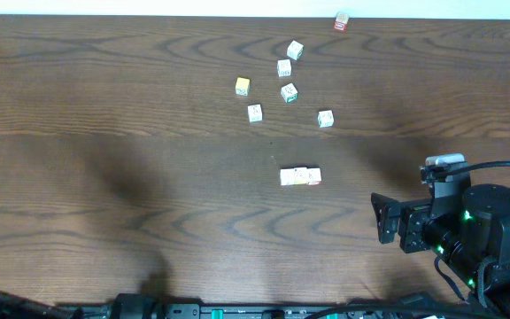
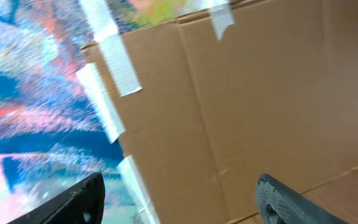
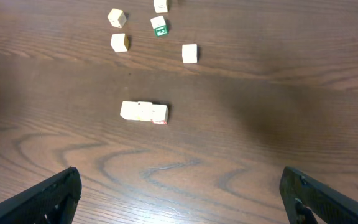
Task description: Lift 3 blocks
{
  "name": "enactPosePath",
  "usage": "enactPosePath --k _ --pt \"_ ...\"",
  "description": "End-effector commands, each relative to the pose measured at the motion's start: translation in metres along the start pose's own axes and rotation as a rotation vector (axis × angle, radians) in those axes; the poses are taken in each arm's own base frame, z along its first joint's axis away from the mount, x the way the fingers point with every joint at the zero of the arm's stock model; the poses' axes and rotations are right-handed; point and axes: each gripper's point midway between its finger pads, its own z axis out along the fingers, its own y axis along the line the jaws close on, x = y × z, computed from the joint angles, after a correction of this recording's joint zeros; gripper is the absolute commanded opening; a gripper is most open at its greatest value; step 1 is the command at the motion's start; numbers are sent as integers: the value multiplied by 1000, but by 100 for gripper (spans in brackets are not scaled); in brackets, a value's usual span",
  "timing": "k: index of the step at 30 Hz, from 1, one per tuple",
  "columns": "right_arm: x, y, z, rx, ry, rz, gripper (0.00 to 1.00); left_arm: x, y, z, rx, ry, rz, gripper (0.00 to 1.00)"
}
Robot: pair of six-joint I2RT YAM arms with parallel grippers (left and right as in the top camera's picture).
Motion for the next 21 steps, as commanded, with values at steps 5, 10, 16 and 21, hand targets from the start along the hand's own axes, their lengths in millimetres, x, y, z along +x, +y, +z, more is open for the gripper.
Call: enactPosePath --k 5,10,16,21 --pt "-1 -1 -1 3 -2 22 99 61 69 -21 -361 80 -848 78" --pt "-1 -1 -1 3 -2 22 99 66 -17 -14 94 57 -1046 78" --pt "-1 -1 -1 3 -2 22 99 95 -123 -34 495 296 -1225 78" --pt "-1 -1 -1 3 -2 22 99 138 -172 -52 608 471 -1213 78"
